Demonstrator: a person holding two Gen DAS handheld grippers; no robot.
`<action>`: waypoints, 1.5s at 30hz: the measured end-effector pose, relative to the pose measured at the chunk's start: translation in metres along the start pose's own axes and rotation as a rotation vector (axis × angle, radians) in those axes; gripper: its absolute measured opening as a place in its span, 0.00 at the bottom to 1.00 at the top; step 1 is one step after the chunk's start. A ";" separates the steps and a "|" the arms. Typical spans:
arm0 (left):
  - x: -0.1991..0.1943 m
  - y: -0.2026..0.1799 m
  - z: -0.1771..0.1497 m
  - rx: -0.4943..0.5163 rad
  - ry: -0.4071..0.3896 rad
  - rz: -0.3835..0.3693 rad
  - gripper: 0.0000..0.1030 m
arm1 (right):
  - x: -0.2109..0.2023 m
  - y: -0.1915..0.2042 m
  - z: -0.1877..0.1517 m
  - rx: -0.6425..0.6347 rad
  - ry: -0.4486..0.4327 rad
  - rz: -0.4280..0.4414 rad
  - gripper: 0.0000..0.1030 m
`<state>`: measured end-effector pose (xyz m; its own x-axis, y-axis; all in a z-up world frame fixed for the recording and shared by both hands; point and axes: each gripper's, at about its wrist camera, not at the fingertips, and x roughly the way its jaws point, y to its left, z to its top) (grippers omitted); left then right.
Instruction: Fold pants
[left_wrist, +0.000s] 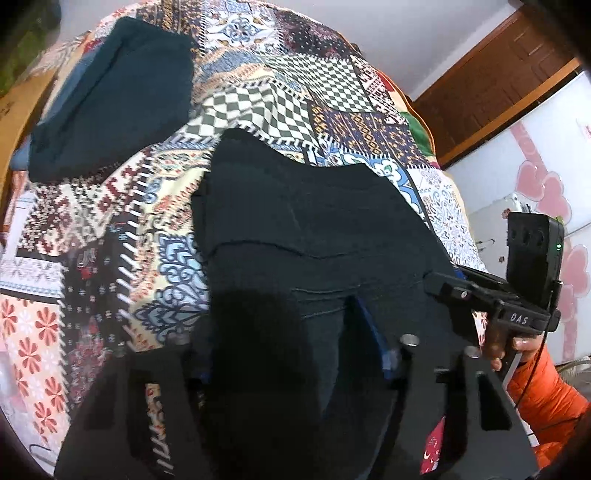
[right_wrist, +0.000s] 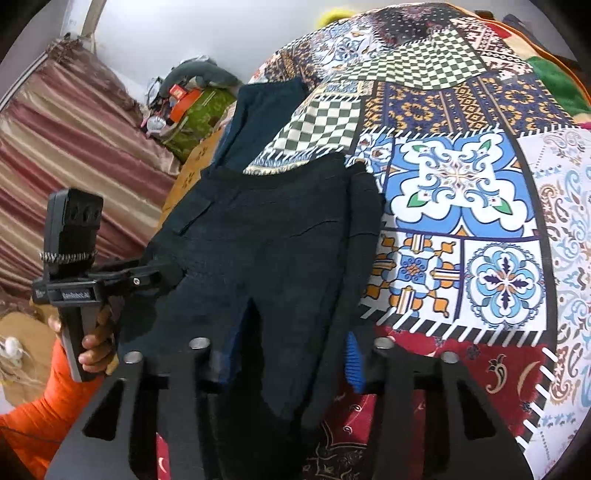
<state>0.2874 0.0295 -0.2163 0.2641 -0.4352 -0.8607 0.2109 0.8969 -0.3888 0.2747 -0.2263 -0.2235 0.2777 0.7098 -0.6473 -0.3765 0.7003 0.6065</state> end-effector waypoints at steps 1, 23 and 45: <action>-0.005 -0.001 -0.001 0.016 -0.016 0.017 0.44 | -0.004 0.002 0.001 -0.011 -0.019 -0.007 0.26; -0.124 -0.005 0.050 0.107 -0.408 0.144 0.22 | -0.027 0.114 0.096 -0.358 -0.292 0.009 0.14; -0.073 0.160 0.176 -0.086 -0.509 0.347 0.21 | 0.153 0.132 0.210 -0.215 -0.226 -0.185 0.14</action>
<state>0.4677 0.1907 -0.1573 0.7235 -0.0816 -0.6855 -0.0382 0.9867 -0.1578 0.4529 -0.0091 -0.1457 0.5376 0.5883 -0.6041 -0.4723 0.8036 0.3622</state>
